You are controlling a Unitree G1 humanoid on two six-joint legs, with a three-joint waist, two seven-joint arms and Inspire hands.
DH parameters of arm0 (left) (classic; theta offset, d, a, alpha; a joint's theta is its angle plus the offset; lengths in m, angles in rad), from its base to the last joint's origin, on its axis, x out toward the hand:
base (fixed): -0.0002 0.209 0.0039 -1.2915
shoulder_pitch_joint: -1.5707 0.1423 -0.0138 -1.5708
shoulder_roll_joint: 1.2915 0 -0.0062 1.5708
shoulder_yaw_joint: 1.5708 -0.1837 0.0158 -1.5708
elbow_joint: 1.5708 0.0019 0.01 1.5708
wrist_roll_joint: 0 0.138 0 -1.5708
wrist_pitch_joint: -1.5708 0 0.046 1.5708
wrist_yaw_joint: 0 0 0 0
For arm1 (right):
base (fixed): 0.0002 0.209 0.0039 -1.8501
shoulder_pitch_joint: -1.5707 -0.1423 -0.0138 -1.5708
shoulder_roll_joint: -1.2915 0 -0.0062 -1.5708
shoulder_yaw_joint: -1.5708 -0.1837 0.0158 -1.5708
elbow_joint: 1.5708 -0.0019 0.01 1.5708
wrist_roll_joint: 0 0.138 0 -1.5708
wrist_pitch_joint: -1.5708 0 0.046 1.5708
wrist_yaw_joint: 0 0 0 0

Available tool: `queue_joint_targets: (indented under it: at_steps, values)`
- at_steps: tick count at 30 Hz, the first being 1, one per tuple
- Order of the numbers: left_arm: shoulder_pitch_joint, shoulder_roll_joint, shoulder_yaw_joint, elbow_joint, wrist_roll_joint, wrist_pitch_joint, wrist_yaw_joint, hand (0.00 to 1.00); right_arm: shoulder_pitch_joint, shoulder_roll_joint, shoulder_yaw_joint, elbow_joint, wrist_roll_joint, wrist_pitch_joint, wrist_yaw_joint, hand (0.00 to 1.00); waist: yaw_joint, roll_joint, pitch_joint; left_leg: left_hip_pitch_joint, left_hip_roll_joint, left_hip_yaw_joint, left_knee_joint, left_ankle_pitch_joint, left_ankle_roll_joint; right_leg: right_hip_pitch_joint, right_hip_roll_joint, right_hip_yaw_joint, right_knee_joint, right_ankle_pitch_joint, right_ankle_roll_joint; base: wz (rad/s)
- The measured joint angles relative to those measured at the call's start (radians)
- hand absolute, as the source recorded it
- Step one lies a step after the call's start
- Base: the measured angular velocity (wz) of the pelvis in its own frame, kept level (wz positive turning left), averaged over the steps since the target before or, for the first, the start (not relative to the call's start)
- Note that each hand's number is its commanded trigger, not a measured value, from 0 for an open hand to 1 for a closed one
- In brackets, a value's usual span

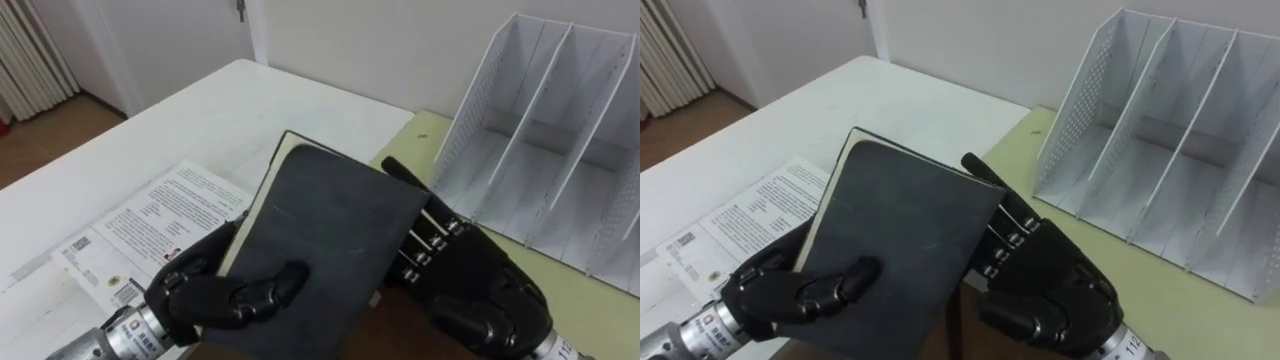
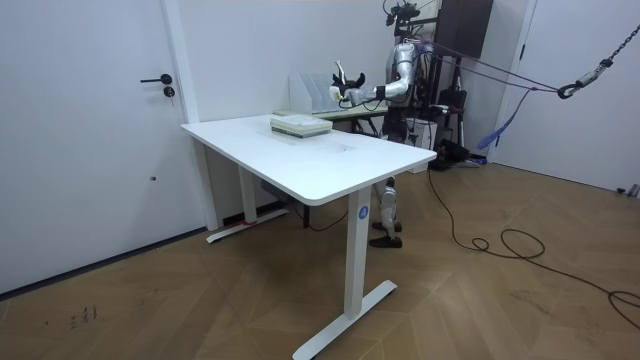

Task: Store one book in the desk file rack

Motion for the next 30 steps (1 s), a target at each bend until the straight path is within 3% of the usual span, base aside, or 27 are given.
queue_joint_targets:
  at_steps: [1,7,11,14,30]
  values:
    - [0.0,0.0,0.0,0.0,0.0,0.0,0.0,1.0,0.0,-0.001,0.0,0.0,0.0,0.0,0.0,1.0,0.002,0.0,0.0,0.0,0.0,0.0,0.0,0.0,0.0,0.0,0.0,0.0,0.0,0.0,0.0,0.0]
    - [0.0,0.004,-0.002,0.007,0.001,0.0,-0.022,1.0,0.001,-0.003,0.0,0.0,-0.001,0.005,0.0,1.0,0.004,-0.001,-0.0002,0.0,0.0,0.001,0.001,0.0,0.0,0.0,0.0,0.0,0.0,0.0,0.0,0.0]
    - [0.0,0.037,-0.042,0.005,0.008,0.001,-0.086,1.0,0.002,-0.003,0.002,0.009,-0.026,0.012,-0.001,1.0,0.005,-0.001,-0.0001,-0.001,0.0,0.002,0.001,0.0,0.0,0.001,0.0,0.0,0.0,0.0,0.0,0.0]
    - [0.0,0.046,-0.044,0.005,0.039,0.001,-0.102,1.0,0.002,-0.002,0.002,0.02,-0.057,0.012,0.0,1.0,0.004,0.0,0.0002,-0.001,0.0,0.001,0.001,0.0,0.0,0.0,0.001,0.001,0.0,0.0,0.0,0.0]
    - [0.0,0.047,-0.046,0.005,0.043,0.022,-0.144,1.0,0.001,0.001,0.002,0.024,-0.067,0.011,0.027,1.0,0.003,0.0,0.0004,-0.011,0.005,0.001,0.021,-0.01,-0.001,-0.002,0.004,0.0,0.003,0.0,0.0,0.0]
